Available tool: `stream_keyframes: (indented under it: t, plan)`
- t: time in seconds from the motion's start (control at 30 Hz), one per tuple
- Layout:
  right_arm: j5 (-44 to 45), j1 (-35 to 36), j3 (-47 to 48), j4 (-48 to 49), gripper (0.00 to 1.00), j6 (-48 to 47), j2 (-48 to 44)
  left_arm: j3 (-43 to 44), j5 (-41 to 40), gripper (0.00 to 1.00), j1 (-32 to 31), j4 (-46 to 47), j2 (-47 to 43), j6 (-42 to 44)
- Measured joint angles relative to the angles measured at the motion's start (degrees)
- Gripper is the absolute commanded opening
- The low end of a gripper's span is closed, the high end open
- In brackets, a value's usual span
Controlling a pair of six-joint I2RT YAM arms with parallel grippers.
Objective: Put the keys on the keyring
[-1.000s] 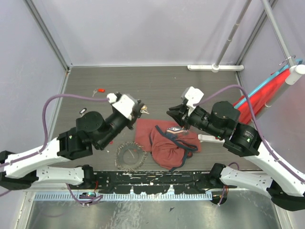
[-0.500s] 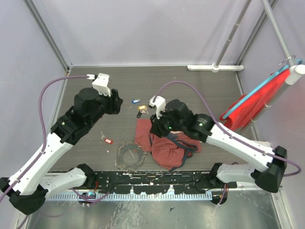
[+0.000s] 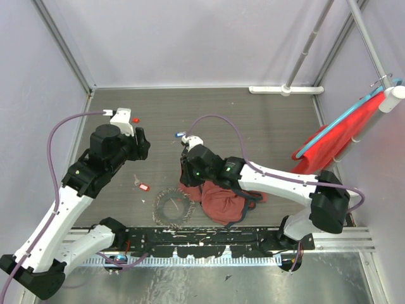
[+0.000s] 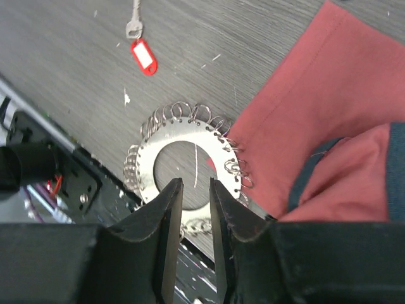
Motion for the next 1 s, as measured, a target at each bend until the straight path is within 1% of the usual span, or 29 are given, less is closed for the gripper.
stream_keyframes:
  t: [0.13,0.23,0.33,0.5,0.6,0.7,1.0]
  plan:
    - [10.0,3.9,0.7,0.3,0.29,10.9,4.7,-1.7,-0.8,0.63,0.0,-0.1,-0.2,0.9]
    - [15.3,5.7,3.0,-3.2,0.28,20.2,10.3,-2.8,-1.2,0.63,0.0,-0.1,-0.5,1.4]
    - [19.0,6.8,3.4,-6.3,0.28,26.9,13.3,-3.3,-1.3,0.63,0.0,-0.1,-0.7,1.6]
    - [22.3,7.6,4.3,-11.0,0.27,35.2,14.9,-3.4,-1.3,0.63,0.0,0.0,-1.0,1.9]
    - [23.2,7.8,7.9,-14.2,0.26,38.6,17.0,-3.4,-1.3,0.63,0.0,0.0,-1.0,2.1]
    - [23.4,8.0,11.1,-15.2,0.26,40.5,19.4,-3.4,-1.3,0.63,0.0,0.0,-1.0,2.3]
    - [23.5,9.5,12.4,-15.4,0.26,42.7,20.7,-3.4,-1.2,0.63,0.0,0.0,-1.0,2.5]
